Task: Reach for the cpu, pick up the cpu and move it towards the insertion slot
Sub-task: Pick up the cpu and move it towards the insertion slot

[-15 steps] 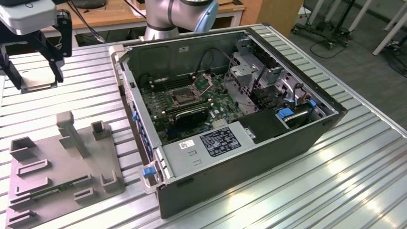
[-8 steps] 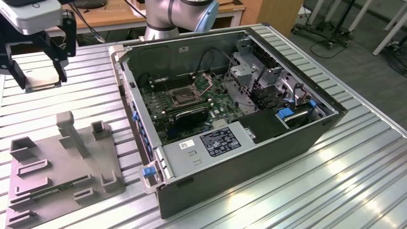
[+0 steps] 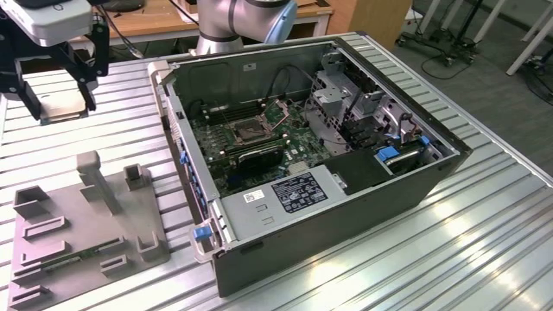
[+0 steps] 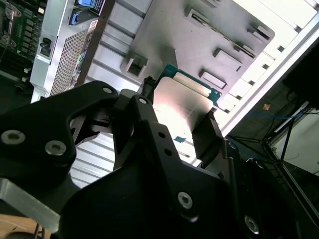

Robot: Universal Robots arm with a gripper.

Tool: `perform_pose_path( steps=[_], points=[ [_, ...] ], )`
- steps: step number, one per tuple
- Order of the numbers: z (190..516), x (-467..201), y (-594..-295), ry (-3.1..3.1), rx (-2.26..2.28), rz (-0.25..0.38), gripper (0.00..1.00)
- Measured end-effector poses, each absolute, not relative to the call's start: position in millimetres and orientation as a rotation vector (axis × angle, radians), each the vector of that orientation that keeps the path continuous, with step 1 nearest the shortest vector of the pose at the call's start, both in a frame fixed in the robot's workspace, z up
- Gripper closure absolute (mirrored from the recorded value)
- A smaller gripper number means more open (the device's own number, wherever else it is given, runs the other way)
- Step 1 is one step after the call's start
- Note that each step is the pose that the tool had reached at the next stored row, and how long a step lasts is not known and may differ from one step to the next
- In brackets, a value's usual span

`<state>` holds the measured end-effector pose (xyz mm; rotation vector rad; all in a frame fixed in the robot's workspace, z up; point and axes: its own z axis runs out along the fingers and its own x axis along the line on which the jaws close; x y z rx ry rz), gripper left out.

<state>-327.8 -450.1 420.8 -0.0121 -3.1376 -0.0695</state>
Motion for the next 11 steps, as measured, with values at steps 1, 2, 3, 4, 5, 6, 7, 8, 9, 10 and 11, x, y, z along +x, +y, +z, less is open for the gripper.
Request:
perform_pose_path(
  steps=[1,2,3,4,5,6,7,8,9,10,11],
  points=[
    [420.8,-327.2,-450.1,-3.138,-0.012,-0.070,0.45],
    [420.7,-326.8,-450.1,-3.138,-0.012,-0.070,0.45],
    [420.7,-326.6,-450.1,-3.138,-0.012,-0.070,0.45],
    [420.7,-326.5,-450.1,-3.138,-0.012,-0.070,0.45],
    [420.7,-326.3,-450.1,-3.138,-0.012,-0.070,0.45],
    [420.7,-326.1,-450.1,-3.138,-0.012,-0.070,0.45],
    [420.6,-326.0,-450.1,-3.138,-0.012,-0.070,0.45],
    [420.6,-325.9,-450.1,-3.138,-0.012,-0.070,0.45],
    [420.6,-325.8,-450.1,-3.138,-0.012,-0.070,0.45],
    [420.6,-325.7,-450.1,-3.138,-0.012,-0.069,0.45],
    [420.6,-325.6,-450.1,-3.138,-0.012,-0.070,0.45]
  ],
)
